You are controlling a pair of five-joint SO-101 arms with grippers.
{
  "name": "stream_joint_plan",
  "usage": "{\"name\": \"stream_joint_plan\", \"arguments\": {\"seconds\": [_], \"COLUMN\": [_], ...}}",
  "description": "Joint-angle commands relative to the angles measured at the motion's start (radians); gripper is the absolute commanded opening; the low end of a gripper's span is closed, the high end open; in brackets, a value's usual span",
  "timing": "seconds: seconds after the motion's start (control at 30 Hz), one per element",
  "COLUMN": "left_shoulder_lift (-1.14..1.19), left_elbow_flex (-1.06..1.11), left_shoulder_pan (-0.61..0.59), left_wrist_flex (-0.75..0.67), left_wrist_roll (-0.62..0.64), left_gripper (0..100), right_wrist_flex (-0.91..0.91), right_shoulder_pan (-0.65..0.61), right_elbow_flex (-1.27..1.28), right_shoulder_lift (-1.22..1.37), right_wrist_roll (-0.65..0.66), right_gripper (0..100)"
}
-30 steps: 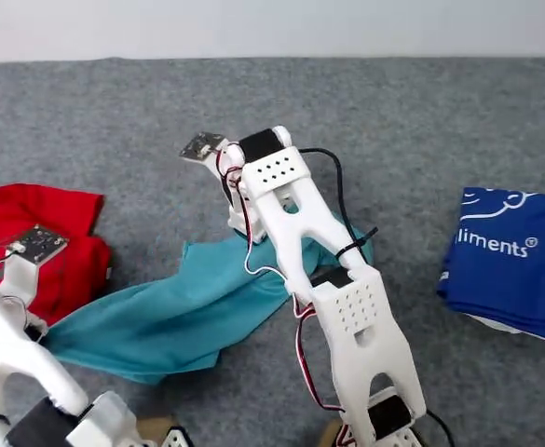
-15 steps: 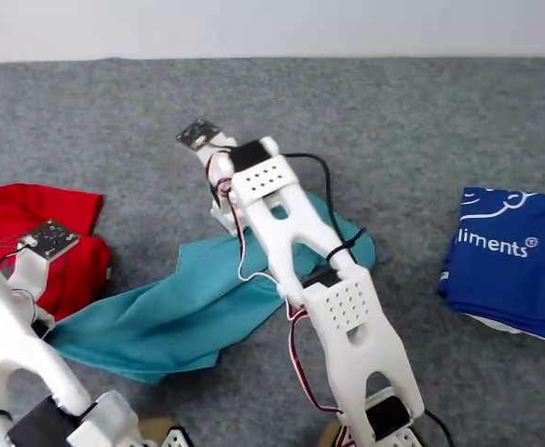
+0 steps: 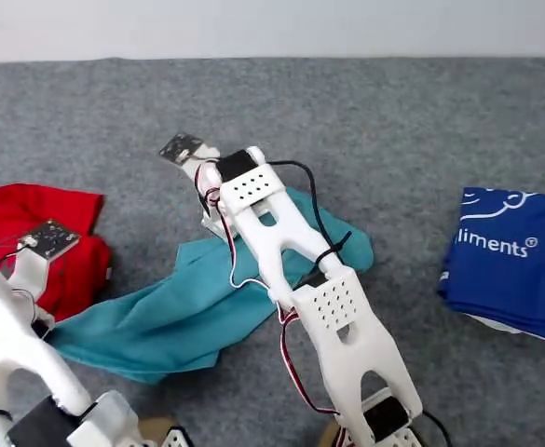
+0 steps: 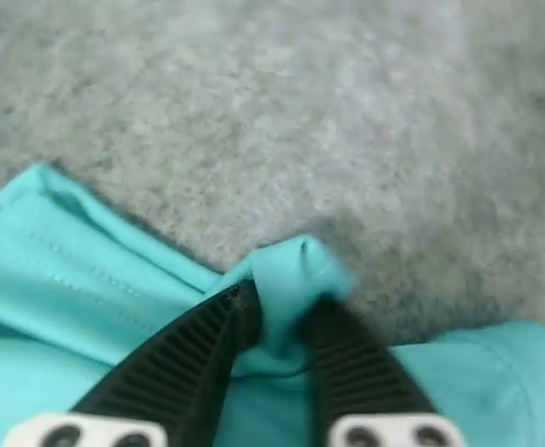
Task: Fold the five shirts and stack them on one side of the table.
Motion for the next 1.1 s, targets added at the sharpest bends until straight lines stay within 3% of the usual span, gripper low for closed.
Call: {"name": "stream_joint_plan", "arguments": {"seconds": [0.0, 0.1, 0.33, 0.47, 0.63, 0.8, 1.07], "left_shoulder_lift": [-0.037, -0.038, -0.038, -0.038, -0.038, -0.028, -0.028], "left_elbow_flex": [-0.033, -0.047, -0.286, -0.443, -0.634, -0.834, -1.006], "left_shoulder_pan": [0.003, 0.005, 0.061, 0.199, 0.408, 0.605, 0.697], "left_wrist_flex": [0.009, 0.008, 0.080, 0.169, 0.173, 0.170, -0.054], "left_wrist_roll": [0.008, 0.061, 0.322, 0.517, 0.804, 0.974, 1.069], "left_gripper": [0, 0, 0, 0, 0, 1, 1], "right_wrist_flex": [0.081, 0.162, 0.305, 0.300, 0.300, 0.298, 0.297], "right_shoulder_pan": [-0.021, -0.004, 0.051, 0.111, 0.214, 0.352, 0.538], "right_elbow_flex": [-0.146, -0.290, -0.628, -0.689, -0.689, -0.690, -0.687], "right_shoulder_lift": [-0.022, -0.025, -0.035, -0.104, -0.252, -0.426, -0.684], "right_wrist_roll": [0.035, 0.040, 0.069, 0.072, 0.069, 0.075, 0.133], "right_gripper": [0.7, 1.1, 1.0, 1.0, 1.0, 1.0, 1.0]}}
